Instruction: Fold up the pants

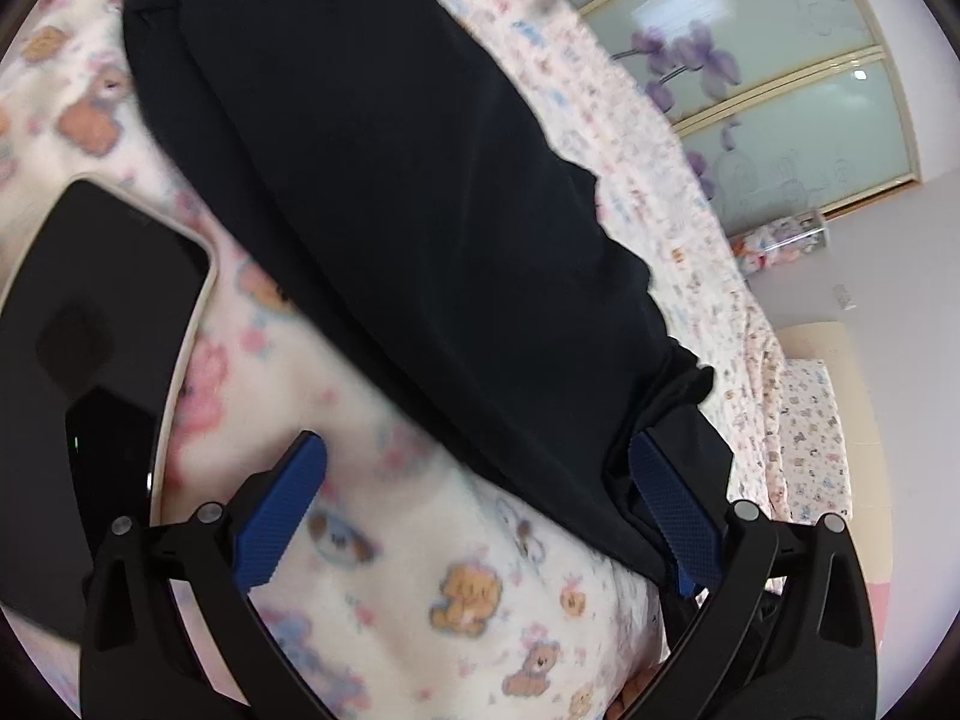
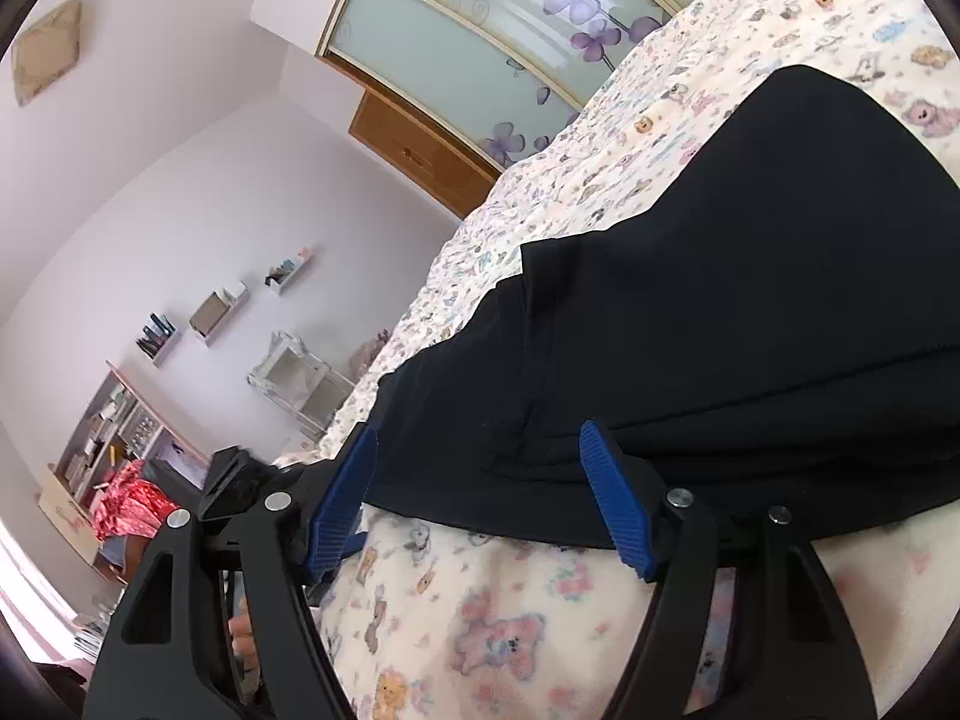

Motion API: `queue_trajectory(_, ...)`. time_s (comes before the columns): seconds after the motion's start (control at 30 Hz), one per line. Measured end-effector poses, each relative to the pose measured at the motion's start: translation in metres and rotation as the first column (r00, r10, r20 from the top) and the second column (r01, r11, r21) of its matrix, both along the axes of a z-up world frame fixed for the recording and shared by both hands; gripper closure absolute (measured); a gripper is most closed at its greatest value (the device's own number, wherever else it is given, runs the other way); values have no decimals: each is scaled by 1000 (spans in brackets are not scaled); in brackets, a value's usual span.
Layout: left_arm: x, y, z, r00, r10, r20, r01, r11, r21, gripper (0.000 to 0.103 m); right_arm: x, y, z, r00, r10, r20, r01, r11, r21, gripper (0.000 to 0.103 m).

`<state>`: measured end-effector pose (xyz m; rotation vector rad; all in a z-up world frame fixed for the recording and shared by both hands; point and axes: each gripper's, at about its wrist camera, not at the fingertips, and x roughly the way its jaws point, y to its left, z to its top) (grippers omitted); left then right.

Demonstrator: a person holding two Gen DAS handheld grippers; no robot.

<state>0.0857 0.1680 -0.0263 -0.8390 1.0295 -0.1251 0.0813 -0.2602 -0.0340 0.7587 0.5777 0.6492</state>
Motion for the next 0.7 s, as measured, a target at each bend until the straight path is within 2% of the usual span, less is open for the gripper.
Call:
queue_trajectory(0.17, 37, 15, -5, 999, 25, -43, -27, 999, -40, 2, -2, -3, -2, 1000, 5, 14, -6, 999, 31, 31)
queue_trajectory(0.4, 61, 35, -3, 996, 84, 24, -82, 994, -78, 2, -4, -5, -4, 999, 17, 33, -19, 998, 67, 30)
queue_trajectory(0.53, 68, 44, -2, 993, 110, 38, -104, 985, -137, 3, -3, -4, -5, 999, 23, 40, -26, 997, 75, 30)
queue_trajectory(0.63, 77, 48, -2, 994, 110, 23, -105, 983, -151, 7, -4, -3, -4, 999, 27, 44, -30, 997, 78, 30)
queue_trajectory(0.7, 81, 53, -2, 993, 117, 16, -113, 981, -160, 15, -4, -2, -4, 999, 29, 46, -33, 996, 79, 30)
